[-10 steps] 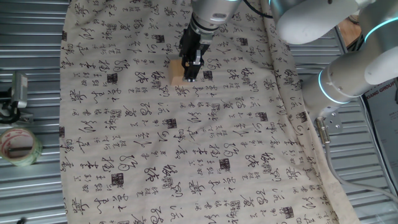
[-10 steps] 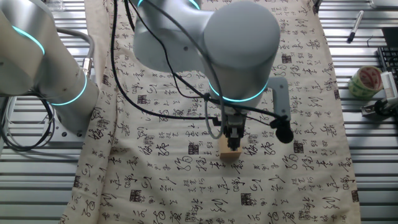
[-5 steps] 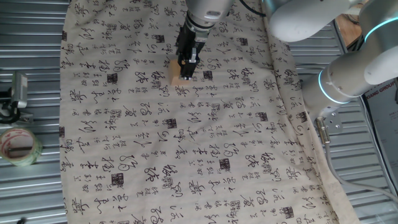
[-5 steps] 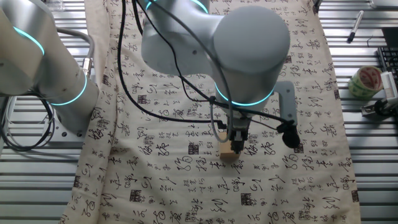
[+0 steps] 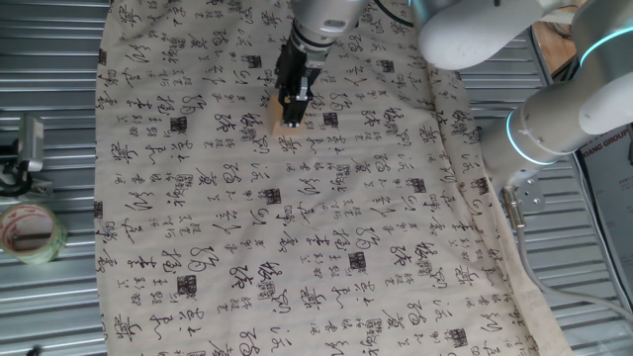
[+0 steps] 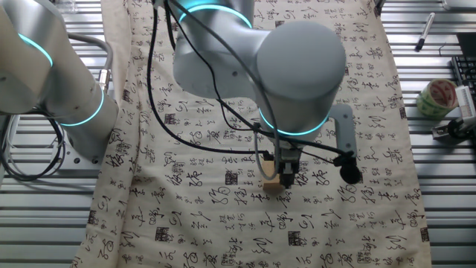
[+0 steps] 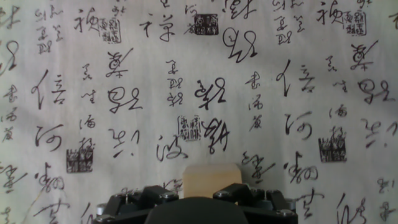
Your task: Hold a small block with the gripper and sweep it from left to right on the table
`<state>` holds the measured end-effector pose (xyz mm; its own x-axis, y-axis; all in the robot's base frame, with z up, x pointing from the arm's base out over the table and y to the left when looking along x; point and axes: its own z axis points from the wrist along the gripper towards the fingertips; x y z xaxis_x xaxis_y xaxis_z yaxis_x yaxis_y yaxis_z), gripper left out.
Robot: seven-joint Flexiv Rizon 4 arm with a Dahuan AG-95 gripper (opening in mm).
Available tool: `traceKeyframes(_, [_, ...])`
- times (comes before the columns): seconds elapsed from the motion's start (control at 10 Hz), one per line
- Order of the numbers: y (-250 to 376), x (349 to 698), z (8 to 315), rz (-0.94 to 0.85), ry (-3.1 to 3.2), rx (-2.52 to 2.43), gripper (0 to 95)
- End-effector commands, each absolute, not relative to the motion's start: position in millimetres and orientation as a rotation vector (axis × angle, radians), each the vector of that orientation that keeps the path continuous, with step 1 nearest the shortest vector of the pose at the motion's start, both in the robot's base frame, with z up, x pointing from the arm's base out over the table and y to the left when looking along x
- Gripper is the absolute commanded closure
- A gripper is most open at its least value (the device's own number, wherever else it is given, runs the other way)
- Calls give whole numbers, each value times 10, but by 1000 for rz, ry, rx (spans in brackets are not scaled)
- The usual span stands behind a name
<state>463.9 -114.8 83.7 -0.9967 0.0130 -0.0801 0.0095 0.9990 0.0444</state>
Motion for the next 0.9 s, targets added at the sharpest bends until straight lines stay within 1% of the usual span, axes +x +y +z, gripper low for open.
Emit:
traceKeyframes(0.1, [-1149,4640,842,71,3059,15,190])
traceKeyframes(0.2, [-1153,4643,830,70,3059,12,190])
traceKeyframes(0.3, [-1156,4646,821,69,3060,11,380])
traceKeyframes(0.9, [-1154,4637,803,67,3069,4,380])
